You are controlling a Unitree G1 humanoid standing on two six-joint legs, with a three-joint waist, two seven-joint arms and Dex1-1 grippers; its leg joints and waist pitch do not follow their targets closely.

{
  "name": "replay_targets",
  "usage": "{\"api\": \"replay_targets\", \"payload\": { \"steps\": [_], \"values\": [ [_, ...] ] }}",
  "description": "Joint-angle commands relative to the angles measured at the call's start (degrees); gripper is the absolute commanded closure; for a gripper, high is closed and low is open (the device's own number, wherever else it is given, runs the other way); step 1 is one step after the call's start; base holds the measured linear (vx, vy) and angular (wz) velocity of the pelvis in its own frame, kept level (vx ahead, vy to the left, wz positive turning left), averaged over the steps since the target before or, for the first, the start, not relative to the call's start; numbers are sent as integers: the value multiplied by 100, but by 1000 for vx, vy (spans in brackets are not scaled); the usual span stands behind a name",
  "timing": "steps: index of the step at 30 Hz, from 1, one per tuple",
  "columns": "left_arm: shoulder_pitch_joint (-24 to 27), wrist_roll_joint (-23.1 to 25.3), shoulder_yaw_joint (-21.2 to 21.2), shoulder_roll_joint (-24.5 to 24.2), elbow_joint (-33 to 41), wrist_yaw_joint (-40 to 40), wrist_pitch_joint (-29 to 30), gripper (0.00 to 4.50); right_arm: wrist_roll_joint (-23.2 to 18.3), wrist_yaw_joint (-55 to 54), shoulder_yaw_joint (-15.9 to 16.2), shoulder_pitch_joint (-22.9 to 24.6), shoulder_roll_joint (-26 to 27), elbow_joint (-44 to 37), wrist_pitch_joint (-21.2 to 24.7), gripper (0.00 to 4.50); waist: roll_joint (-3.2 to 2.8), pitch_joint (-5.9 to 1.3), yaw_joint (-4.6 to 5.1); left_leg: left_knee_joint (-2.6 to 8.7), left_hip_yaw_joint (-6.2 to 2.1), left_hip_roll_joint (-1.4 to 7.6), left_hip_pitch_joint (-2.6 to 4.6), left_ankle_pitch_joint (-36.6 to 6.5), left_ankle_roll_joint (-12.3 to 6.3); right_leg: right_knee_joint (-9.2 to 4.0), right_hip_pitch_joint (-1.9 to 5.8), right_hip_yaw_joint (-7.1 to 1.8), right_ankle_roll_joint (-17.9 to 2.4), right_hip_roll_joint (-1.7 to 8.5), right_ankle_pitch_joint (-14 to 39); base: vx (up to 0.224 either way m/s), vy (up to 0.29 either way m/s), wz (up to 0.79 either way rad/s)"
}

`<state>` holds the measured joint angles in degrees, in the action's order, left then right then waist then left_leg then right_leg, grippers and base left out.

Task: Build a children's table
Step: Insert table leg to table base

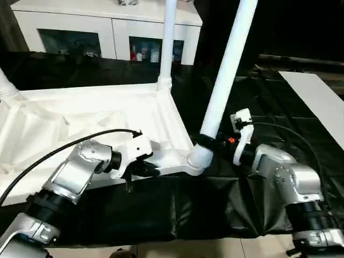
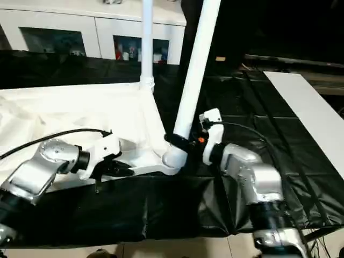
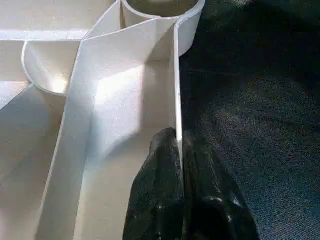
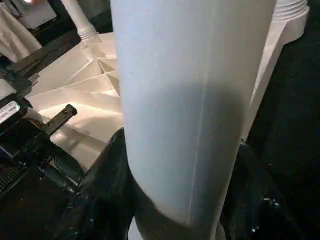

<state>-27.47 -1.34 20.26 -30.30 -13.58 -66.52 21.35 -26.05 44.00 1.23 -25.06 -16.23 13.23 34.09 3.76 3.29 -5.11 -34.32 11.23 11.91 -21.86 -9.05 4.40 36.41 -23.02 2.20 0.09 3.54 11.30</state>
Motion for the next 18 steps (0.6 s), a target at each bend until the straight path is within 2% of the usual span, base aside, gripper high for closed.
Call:
{"api": "replay_targets", "payload": {
  "steps": [1, 4, 8, 9, 15, 18],
  "values": [
    [138, -66, 77, 82, 15, 55, 83, 450, 151, -49, 71, -45, -38, 119, -20, 264, -29, -352, -5, 450, -101, 153, 151, -1534, 208, -503, 163, -221, -919, 419, 1673, 0, 0, 0],
    [131, -55, 62, 72, 31, 67, 88, 450, 199, 18, 143, -89, -43, 198, 29, 264, -15, -358, -7, 448, -92, 150, 143, -1417, 181, -483, 174, -222, -937, 413, 1483, 0, 0, 0],
    [134, -18, 37, 70, 63, 118, 139, 450, 289, 234, 303, -101, -112, 449, 52, 264, -20, -354, -6, 444, -89, 149, 146, -1471, 175, -499, 171, -222, -937, 418, 1581, 0, 0, 0],
    [132, -13, 34, 73, 65, 128, 144, 450, 303, 246, 316, -83, -111, 485, 9, 264, -6, -346, -5, 447, -88, 152, 150, -1522, 179, -514, 163, -225, -913, 423, 1662, 0, 0, 0],
    [93, -3, -60, 153, -20, 299, 112, 450, 314, 54, 98, 88, 40, 742, -346, 264, -5, -359, -4, 451, -96, 157, 157, -1572, 198, -518, 159, -223, -893, 428, 1707, 0, 0, 0],
    [54, -25, -123, 205, -61, 386, 122, 450, 289, -1, -13, 264, 153, 787, -581, 264, -1, -351, -3, 464, -108, 161, 169, -1781, 231, -552, 139, -222, -834, 437, 1942, 0, 0, 0]
  ]
}}
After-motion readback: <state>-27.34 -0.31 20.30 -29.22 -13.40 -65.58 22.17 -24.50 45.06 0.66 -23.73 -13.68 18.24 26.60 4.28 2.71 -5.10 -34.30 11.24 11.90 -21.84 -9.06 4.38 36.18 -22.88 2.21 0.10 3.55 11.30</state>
